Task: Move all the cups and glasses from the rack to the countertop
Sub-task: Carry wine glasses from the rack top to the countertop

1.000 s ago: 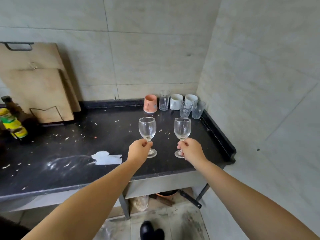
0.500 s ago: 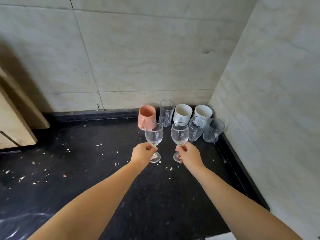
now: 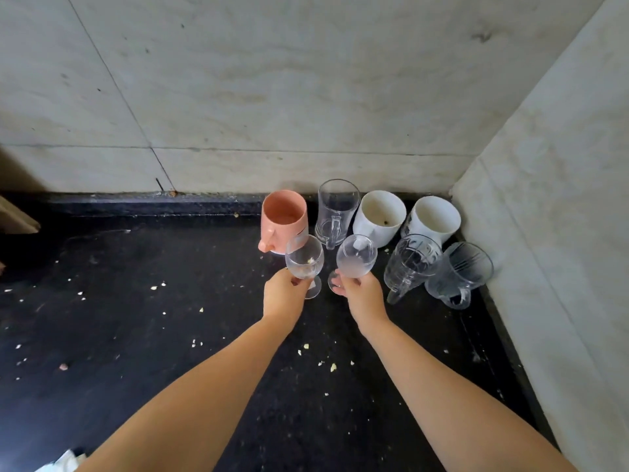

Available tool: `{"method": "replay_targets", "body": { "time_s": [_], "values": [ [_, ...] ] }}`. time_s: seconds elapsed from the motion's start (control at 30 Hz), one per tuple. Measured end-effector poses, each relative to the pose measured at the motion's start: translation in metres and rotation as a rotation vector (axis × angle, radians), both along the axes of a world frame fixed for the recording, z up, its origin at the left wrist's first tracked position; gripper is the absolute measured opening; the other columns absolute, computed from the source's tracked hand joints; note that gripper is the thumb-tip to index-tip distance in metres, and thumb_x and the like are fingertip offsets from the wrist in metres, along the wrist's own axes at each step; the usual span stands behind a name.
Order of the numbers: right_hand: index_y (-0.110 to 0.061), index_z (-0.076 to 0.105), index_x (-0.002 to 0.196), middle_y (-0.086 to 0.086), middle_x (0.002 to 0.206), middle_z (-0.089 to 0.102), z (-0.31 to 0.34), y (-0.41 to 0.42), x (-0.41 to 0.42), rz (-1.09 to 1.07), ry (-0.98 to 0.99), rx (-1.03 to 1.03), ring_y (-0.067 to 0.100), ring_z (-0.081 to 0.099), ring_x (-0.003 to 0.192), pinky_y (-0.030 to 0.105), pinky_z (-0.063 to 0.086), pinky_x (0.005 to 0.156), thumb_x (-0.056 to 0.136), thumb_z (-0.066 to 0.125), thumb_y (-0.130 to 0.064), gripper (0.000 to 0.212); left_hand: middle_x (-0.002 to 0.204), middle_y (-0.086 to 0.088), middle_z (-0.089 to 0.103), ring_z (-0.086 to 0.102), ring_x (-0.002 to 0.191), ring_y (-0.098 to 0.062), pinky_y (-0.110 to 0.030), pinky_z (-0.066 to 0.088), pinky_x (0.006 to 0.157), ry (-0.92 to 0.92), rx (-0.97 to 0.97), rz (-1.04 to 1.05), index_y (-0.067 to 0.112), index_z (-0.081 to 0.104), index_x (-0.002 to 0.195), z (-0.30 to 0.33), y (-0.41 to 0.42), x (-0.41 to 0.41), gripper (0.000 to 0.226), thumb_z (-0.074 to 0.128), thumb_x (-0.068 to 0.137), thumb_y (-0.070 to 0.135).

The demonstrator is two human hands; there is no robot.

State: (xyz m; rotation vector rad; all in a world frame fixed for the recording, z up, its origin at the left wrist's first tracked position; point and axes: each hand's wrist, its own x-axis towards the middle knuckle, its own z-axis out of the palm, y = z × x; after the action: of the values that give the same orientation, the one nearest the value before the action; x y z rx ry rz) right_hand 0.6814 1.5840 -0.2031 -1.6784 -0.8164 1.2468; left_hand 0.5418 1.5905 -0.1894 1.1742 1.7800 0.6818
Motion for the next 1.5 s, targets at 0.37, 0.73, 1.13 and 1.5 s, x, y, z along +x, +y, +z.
{"method": "replay_targets", "body": {
  "time_s": [0.37,0.73,1.13,1.5],
  "values": [
    [-0.009,0.063,0.117,-0.005,0.091,0.070,-0.028,0.004,0.000,0.078,-0.055,-0.051,0.006,0.069,0.084,0.012,0.052,0.068,0.096,0.052,-0.022,0.027,0.083,-0.001,0.065,0.056,0.071,-0.010,-0.021,0.039,0.059,0.061,-0.046,0.008,0.007,0.066,0.090,-0.030,0.013,-0.004,0.018,0.061,0.088,0.024],
    [-0.016,0.052,0.121,0.002,0.121,0.055,-0.015,-0.012,0.010,0.061,-0.120,-0.027,0.013,0.062,0.101,0.020,0.055,0.075,0.091,0.059,-0.011,0.032,0.096,-0.003,0.060,0.060,0.085,-0.020,-0.035,0.054,0.077,0.136,0.027,-0.078,0.016,0.055,0.114,-0.017,0.000,-0.011,0.031,0.064,0.087,0.027],
    [-0.011,0.060,0.118,0.007,0.122,0.062,0.080,-0.060,0.005,0.378,-0.621,-0.128,0.022,0.057,0.113,0.030,0.046,0.092,0.097,0.046,-0.019,0.027,0.127,-0.009,0.053,0.053,0.114,-0.029,-0.045,0.047,0.095,0.419,0.035,-0.206,0.019,0.043,0.134,0.068,-0.036,-0.041,0.045,0.051,0.090,0.018],
    [-0.016,0.047,0.131,0.011,0.140,0.042,0.152,-0.098,-0.046,0.793,-1.267,0.046,0.033,0.040,0.129,0.049,0.036,0.102,0.096,0.044,-0.025,0.037,0.129,-0.006,0.050,0.046,0.120,-0.026,-0.040,0.040,0.096,0.942,0.209,-0.473,0.018,0.045,0.131,0.120,-0.098,-0.094,0.038,0.041,0.095,0.033]
  ]
}}
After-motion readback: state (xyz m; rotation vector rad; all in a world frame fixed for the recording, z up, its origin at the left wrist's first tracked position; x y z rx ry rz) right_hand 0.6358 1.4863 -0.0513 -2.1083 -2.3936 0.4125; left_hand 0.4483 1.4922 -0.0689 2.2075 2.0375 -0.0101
